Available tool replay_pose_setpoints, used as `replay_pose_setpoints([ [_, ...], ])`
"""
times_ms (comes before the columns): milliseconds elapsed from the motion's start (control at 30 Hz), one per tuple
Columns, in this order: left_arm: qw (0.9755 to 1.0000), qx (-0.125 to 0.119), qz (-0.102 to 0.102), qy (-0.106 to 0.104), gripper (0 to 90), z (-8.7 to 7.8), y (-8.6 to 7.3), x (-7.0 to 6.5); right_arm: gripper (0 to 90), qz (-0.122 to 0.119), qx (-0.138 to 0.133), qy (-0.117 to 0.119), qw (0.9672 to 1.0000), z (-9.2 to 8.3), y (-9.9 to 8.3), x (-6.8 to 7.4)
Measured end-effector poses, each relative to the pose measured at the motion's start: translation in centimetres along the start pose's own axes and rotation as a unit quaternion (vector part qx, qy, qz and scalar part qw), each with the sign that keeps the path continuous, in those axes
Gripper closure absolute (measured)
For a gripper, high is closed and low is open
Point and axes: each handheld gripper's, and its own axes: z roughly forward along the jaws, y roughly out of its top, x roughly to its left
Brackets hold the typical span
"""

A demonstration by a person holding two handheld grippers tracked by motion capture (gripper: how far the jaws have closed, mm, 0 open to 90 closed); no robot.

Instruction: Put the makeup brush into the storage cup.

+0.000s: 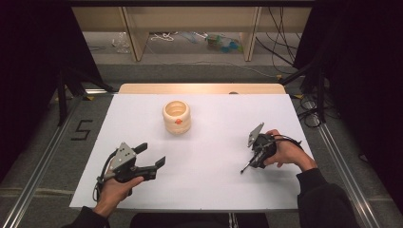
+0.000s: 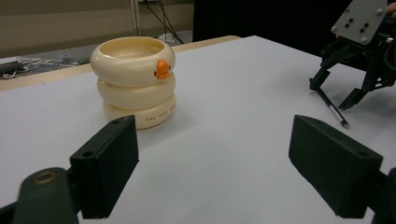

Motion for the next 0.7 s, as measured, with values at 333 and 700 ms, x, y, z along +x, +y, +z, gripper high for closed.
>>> replay_pose_setpoints([
  [333,1.0000,-0.002,-0.009,0.000,16.0,0.09,-0.02,-0.16,47.6,0.023,0.003,0.018,0.9996,-0.04,0.04,-0.07],
  [700,1.0000,-0.001,-0.008,-0.001,16.0,0.06,0.00,-0.14,64.5,0.020,0.027,0.013,0.9993,-0.17,0.80,0.51],
])
